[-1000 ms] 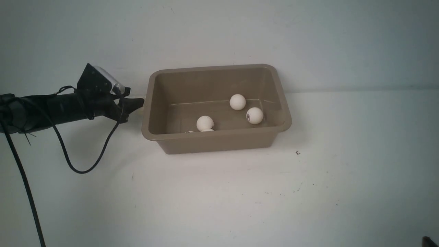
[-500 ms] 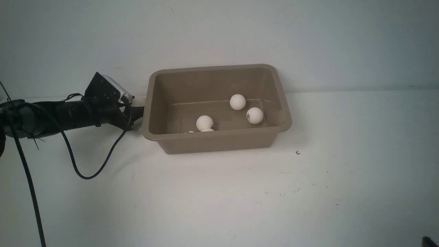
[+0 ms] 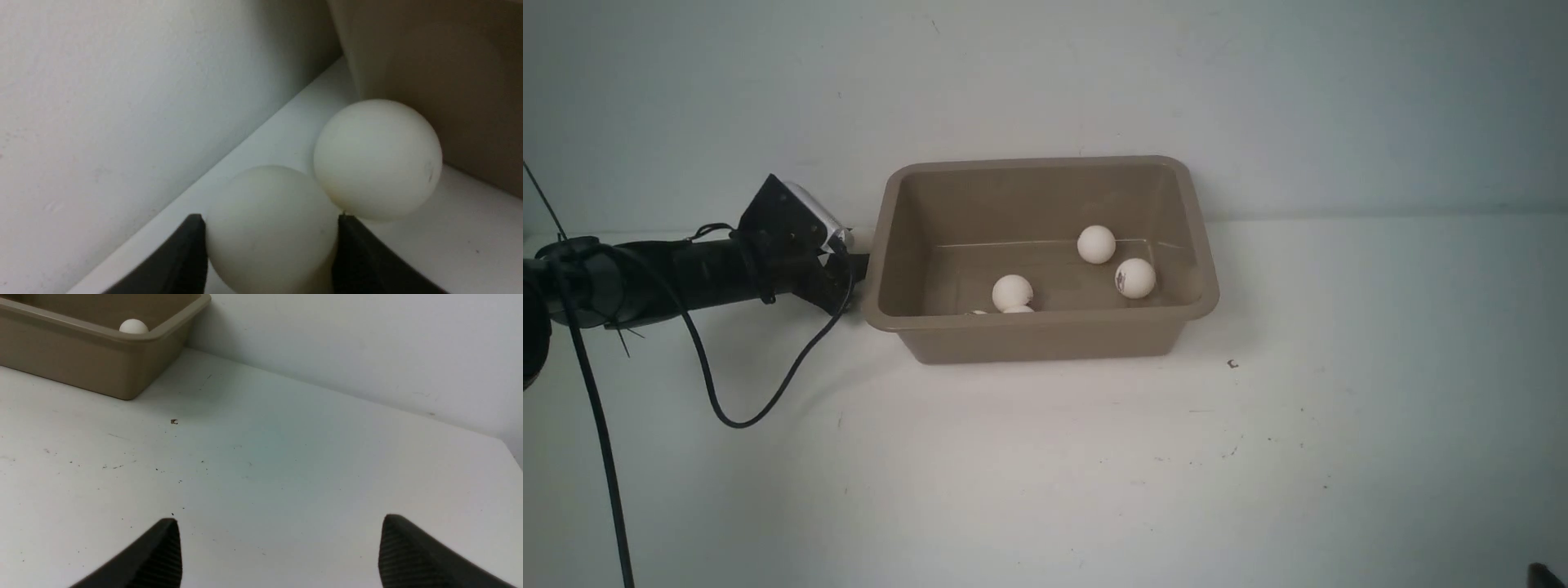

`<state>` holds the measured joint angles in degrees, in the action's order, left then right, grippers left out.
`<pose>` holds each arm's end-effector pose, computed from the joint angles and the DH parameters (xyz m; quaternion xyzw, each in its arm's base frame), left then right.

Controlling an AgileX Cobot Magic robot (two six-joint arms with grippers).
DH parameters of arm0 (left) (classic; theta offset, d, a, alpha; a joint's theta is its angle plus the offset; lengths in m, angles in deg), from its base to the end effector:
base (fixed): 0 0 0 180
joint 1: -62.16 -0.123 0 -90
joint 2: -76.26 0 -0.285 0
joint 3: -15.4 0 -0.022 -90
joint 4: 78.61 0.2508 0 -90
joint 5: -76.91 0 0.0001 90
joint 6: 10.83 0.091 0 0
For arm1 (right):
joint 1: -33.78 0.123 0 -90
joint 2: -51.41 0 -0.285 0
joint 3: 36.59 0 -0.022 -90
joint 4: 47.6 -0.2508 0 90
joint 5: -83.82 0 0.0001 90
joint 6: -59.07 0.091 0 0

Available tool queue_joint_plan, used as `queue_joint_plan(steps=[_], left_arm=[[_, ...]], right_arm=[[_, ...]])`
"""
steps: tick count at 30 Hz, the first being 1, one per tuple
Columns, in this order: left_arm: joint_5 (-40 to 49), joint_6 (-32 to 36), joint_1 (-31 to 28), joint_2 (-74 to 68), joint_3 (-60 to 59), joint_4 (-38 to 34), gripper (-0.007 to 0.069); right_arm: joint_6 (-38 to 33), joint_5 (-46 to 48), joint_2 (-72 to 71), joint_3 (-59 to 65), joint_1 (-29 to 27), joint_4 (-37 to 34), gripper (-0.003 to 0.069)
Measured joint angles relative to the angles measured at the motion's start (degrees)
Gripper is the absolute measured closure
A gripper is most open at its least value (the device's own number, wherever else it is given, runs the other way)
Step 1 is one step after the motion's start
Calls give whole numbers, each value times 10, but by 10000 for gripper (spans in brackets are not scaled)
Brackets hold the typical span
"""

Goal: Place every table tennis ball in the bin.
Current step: Use the left arm to clamp the table tennis ball closest to it, then use the left arm to put the table tennis ball into the box

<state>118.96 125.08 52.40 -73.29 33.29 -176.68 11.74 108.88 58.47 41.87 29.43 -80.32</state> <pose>0.5068 0.0259 0.0787 0.3427 0.7709 -0.1237 0.5225 0.0516 0.0170 0.1736 -0.1570 0.7859 -0.0191 0.5978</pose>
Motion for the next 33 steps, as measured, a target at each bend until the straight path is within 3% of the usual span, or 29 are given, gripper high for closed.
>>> queue_joint_plan(steps=[9, 17, 24, 29, 33], left_arm=[[24, 0, -9, 64, -1, 12, 272], [147, -7, 31, 93, -1, 18, 272], [147, -23, 68, 93, -1, 137, 272], [162, -43, 70, 93, -1, 159, 271], [178, -90, 69, 94, -1, 147, 163]], right_arm=[[0, 0, 0, 0, 0, 0, 69], [0, 0, 0, 0, 0, 0, 69], [-1, 0, 0, 0, 0, 0, 69], [-1, 0, 0, 0, 0, 0, 69], [-1, 0, 0, 0, 0, 0, 69]])
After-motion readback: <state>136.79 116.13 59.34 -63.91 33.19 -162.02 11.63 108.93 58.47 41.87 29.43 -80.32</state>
